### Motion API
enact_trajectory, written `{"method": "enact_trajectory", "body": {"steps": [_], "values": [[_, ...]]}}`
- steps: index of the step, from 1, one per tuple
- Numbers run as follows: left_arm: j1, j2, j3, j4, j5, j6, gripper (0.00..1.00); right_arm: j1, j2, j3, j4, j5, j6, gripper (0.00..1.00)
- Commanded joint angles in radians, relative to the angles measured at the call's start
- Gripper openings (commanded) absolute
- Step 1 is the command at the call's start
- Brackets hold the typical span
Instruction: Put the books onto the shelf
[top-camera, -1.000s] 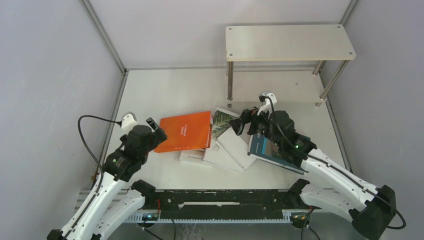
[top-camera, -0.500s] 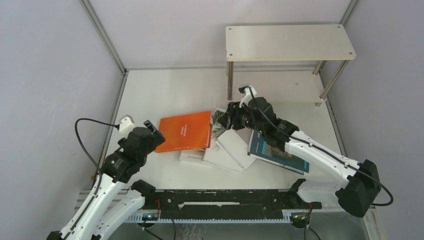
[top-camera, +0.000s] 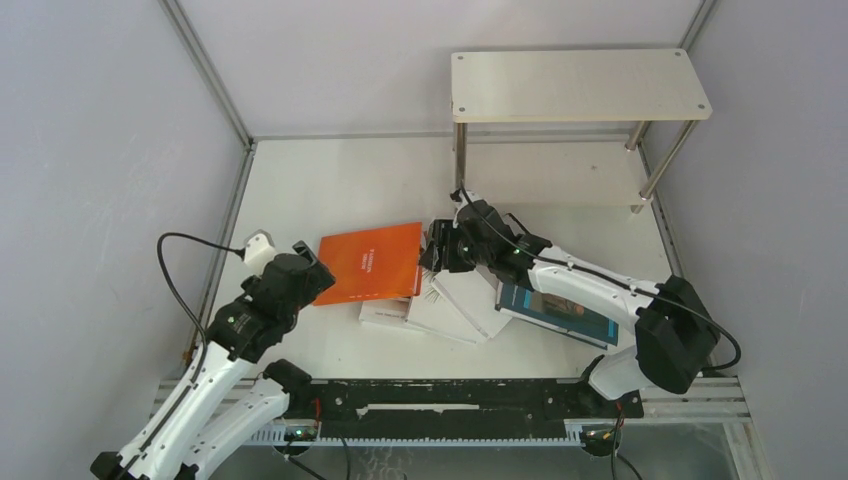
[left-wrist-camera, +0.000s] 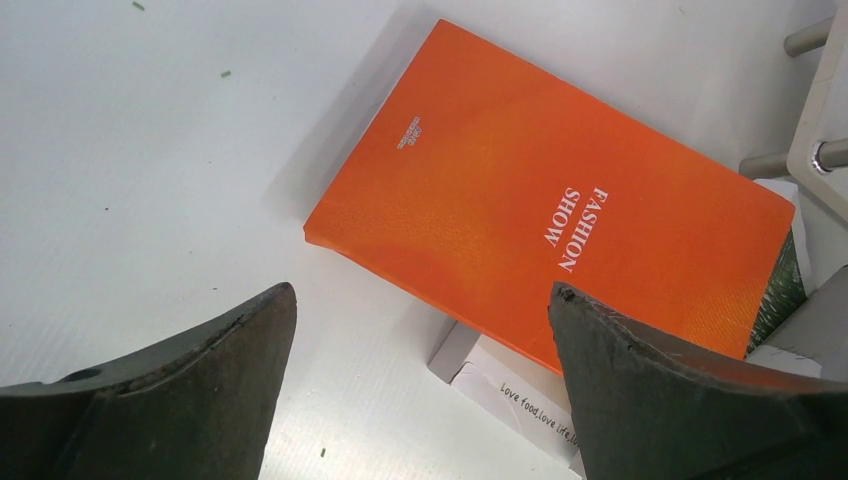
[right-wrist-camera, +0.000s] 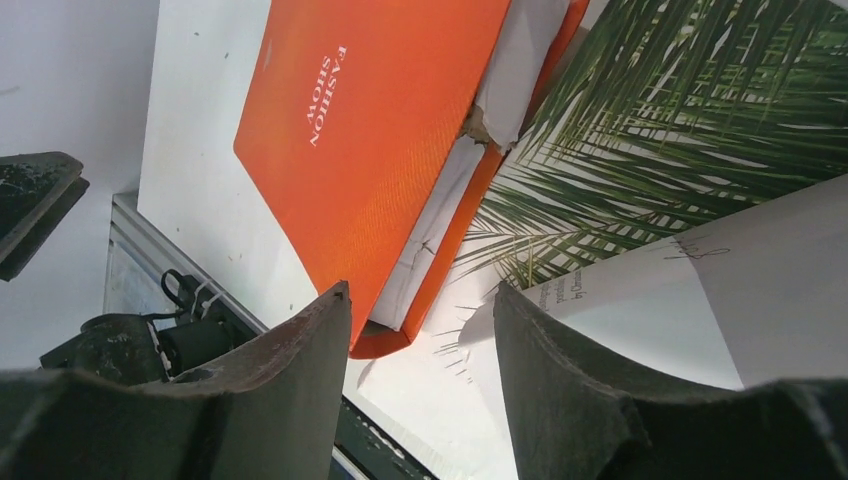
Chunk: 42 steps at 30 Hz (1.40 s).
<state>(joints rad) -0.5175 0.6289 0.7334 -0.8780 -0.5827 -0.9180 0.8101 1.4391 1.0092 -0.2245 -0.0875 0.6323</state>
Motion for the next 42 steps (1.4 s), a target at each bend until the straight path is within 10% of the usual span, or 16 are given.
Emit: {"method": "enact_trajectory", "body": {"steps": [1,35,42], "values": [[-0.019,0.009,0.057,0.023,-0.04,-0.023,1.0,-0.016,0.021,0.045,0.059,-0.044,0.063,0.62],[-0.116,0.112,0.074,0.065,-0.129,-0.073,1.0,-0.088,0.246,0.105,0.206,-0.238,0.166,0.49],[-0.117,0.122,0.067,0.072,-0.133,-0.06,1.0,-0.088,0.266,0.106,0.215,-0.266,0.191,0.32]]}}
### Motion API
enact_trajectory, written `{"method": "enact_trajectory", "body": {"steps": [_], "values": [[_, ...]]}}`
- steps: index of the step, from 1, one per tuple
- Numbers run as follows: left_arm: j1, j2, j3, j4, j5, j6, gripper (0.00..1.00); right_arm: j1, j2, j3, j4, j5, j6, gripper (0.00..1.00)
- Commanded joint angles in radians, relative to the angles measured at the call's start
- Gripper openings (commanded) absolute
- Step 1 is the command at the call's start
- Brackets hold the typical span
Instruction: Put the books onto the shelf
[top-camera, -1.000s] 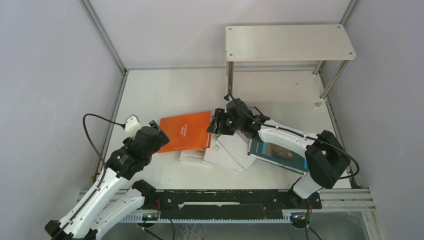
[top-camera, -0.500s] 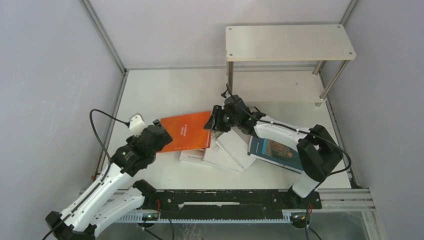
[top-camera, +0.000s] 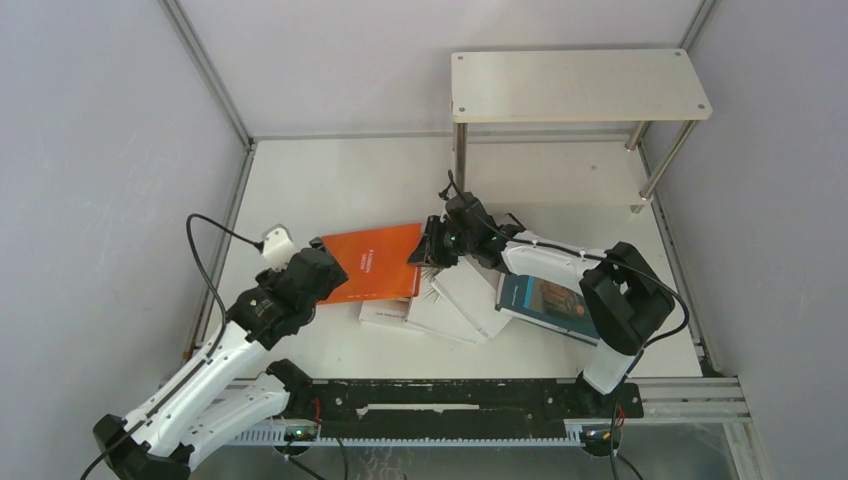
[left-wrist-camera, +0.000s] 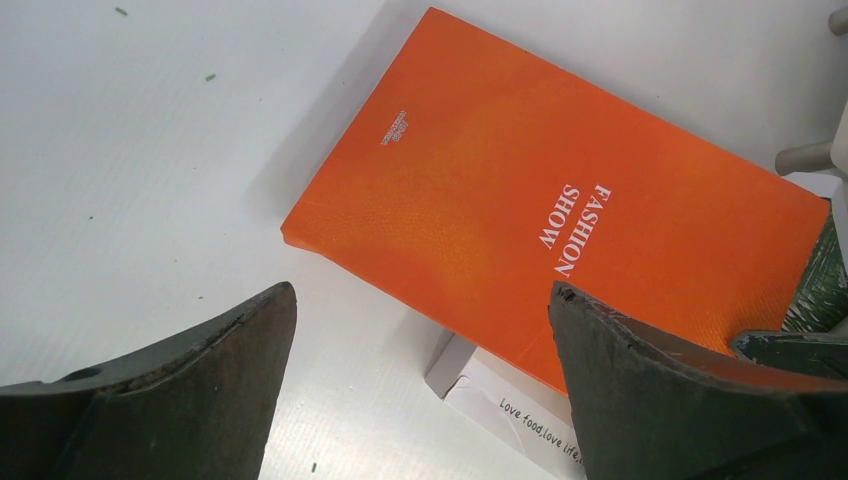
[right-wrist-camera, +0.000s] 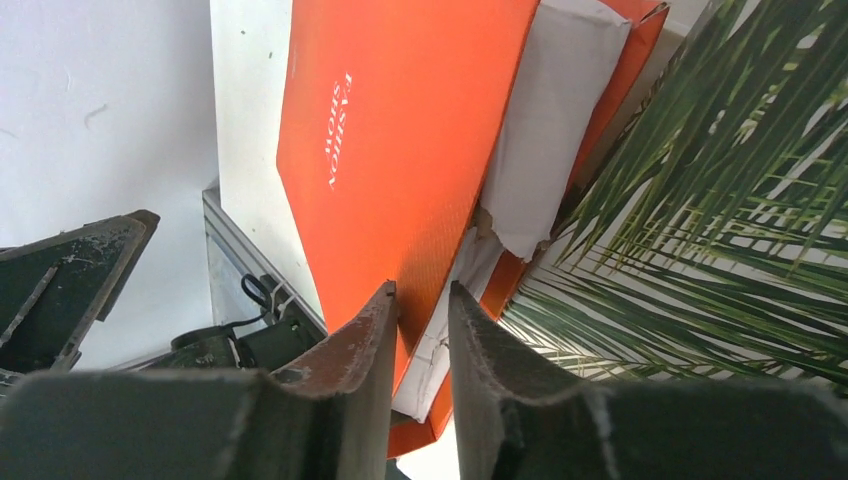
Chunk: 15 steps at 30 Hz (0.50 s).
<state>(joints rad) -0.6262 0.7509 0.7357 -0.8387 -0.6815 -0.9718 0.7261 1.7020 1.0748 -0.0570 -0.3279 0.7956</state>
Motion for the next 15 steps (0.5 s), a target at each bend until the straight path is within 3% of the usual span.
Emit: {"method": "enact_trajectory", "body": {"steps": [1,6,8,15], "values": [[-0.008,-0.003,0.061,0.032,-0.036,-0.004,1.0,-0.003,0.004,0.04,0.046,-0.026,0.029,0.29],[-0.008,-0.029,0.049,0.028,-0.046,0.001,1.0,0.006,0.003,0.039,0.048,-0.016,0.039,0.15],[-0.009,-0.044,0.044,0.022,-0.048,0.001,1.0,0.015,-0.007,0.039,0.045,-0.006,0.043,0.0],[-0.007,-0.117,0.055,-0.046,-0.075,-0.037,1.0,0.061,-0.074,0.061,0.012,0.053,0.043,0.0]]}}
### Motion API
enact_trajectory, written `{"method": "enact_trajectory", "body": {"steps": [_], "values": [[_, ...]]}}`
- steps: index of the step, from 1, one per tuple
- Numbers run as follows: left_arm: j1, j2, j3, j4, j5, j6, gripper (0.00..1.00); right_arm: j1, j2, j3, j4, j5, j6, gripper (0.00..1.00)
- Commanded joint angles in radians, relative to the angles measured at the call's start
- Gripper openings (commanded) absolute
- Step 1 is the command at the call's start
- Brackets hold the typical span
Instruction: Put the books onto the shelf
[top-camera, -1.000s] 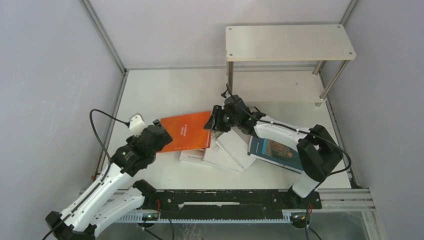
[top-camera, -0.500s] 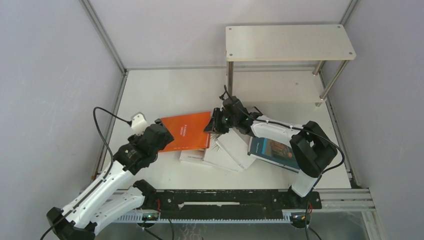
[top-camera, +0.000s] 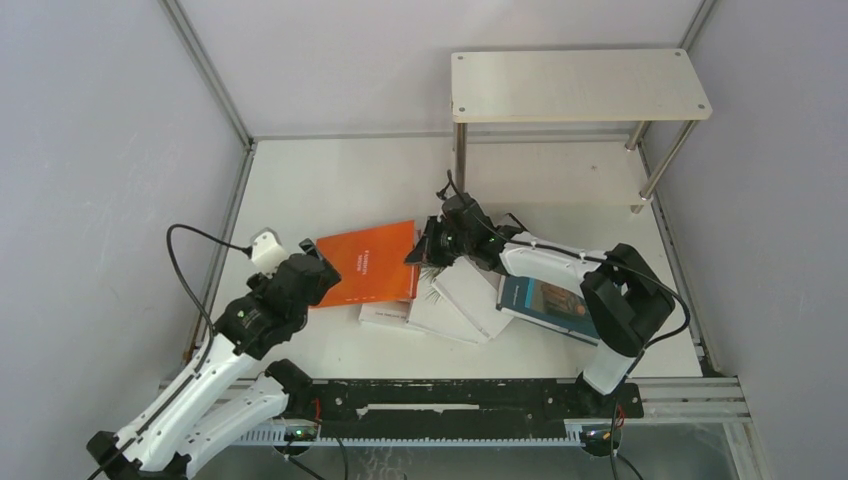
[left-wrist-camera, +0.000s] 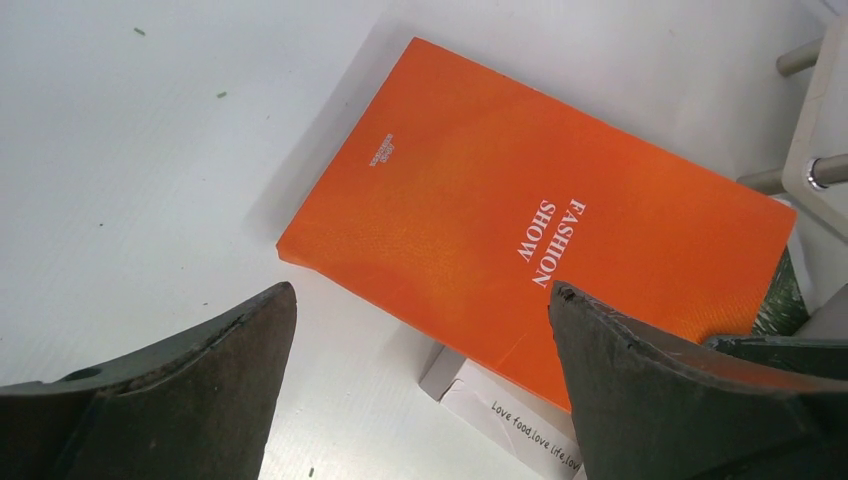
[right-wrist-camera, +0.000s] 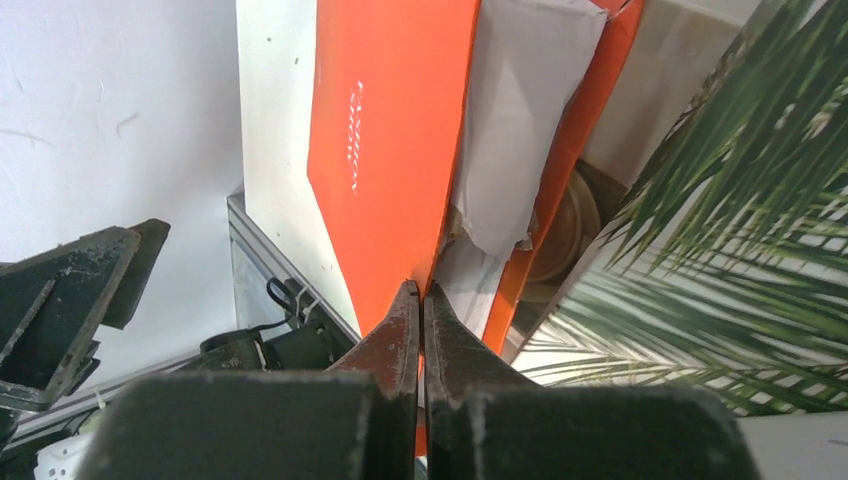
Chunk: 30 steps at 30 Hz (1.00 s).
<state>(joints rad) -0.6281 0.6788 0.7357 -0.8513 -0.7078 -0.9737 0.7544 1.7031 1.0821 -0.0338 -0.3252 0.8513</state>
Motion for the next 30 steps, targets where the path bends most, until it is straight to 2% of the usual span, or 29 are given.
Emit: {"method": "enact_trajectory", "body": {"steps": [1,10,19,30], "values": [[-0.006,-0.058,0.057,-0.04,-0.052,-0.039,1.0,0.043,-0.086,0.067,-0.029,0.061,-0.02,0.0],[-0.006,-0.098,0.113,-0.08,-0.07,-0.055,1.0,0.103,-0.148,0.237,-0.156,0.145,-0.087,0.0],[-0.006,-0.141,0.137,-0.105,-0.088,-0.07,1.0,0.107,-0.125,0.435,-0.268,0.179,-0.138,0.0],[-0.006,-0.158,0.164,-0.115,-0.132,-0.07,1.0,0.014,-0.051,0.723,-0.39,0.189,-0.175,0.0]]}}
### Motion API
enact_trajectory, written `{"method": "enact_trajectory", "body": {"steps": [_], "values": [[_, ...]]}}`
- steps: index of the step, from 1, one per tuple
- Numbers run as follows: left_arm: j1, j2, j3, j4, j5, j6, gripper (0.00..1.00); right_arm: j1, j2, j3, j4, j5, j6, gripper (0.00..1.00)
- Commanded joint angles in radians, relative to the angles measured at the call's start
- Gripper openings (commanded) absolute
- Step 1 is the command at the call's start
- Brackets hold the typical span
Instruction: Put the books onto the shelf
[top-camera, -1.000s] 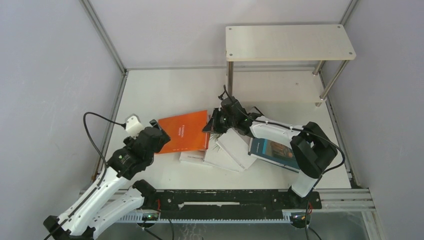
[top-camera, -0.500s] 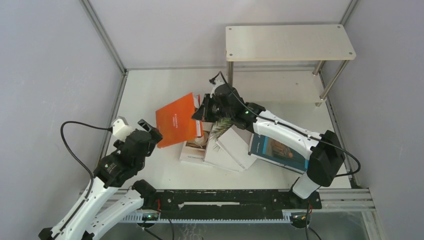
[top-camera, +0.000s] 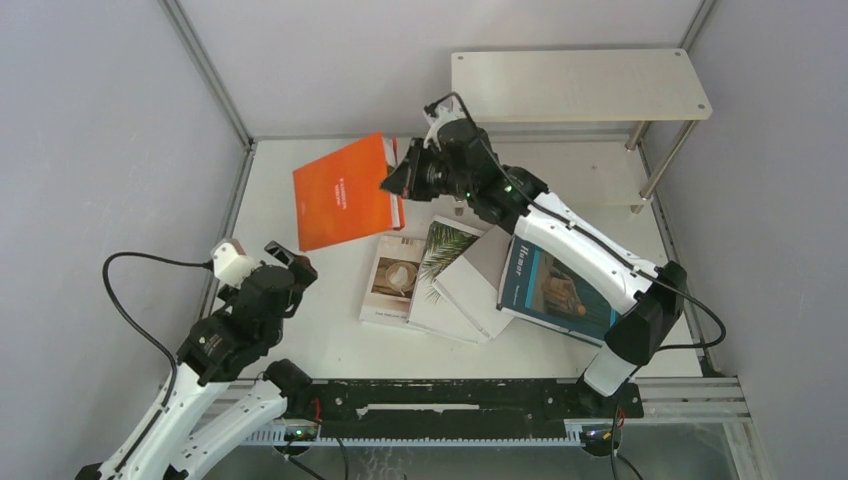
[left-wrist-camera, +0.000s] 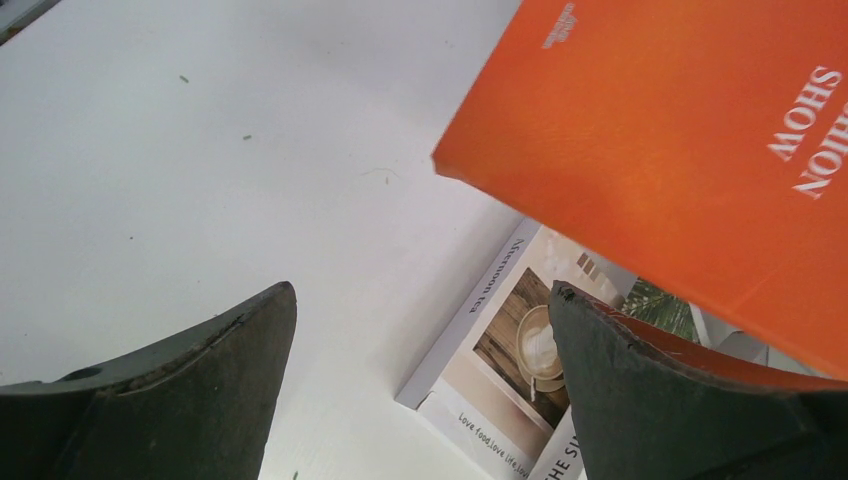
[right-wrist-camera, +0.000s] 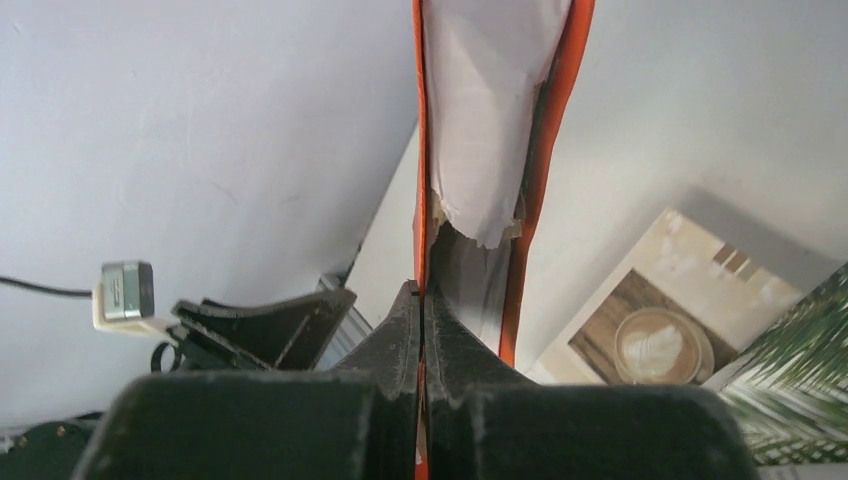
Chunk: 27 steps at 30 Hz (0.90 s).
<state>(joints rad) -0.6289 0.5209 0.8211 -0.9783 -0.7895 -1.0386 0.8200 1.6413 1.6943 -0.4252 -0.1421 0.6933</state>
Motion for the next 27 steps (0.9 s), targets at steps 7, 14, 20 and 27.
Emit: {"method": "enact_trajectory", "body": {"steps": [7,14,20,27], "values": [[-0.006,0.022,0.092,0.046,-0.059,0.025,1.0,-0.163,0.042,0.228,-0.003,-0.036,0.027,0.0],[-0.005,0.065,0.094,0.097,-0.06,0.067,1.0,-0.305,0.076,0.347,-0.01,-0.101,0.087,0.0],[-0.005,0.124,0.108,0.157,-0.062,0.11,1.0,-0.429,0.078,0.359,0.029,-0.18,0.17,0.0],[-0.004,0.198,0.141,0.205,-0.056,0.145,1.0,-0.573,0.047,0.282,0.123,-0.266,0.282,0.0]]}}
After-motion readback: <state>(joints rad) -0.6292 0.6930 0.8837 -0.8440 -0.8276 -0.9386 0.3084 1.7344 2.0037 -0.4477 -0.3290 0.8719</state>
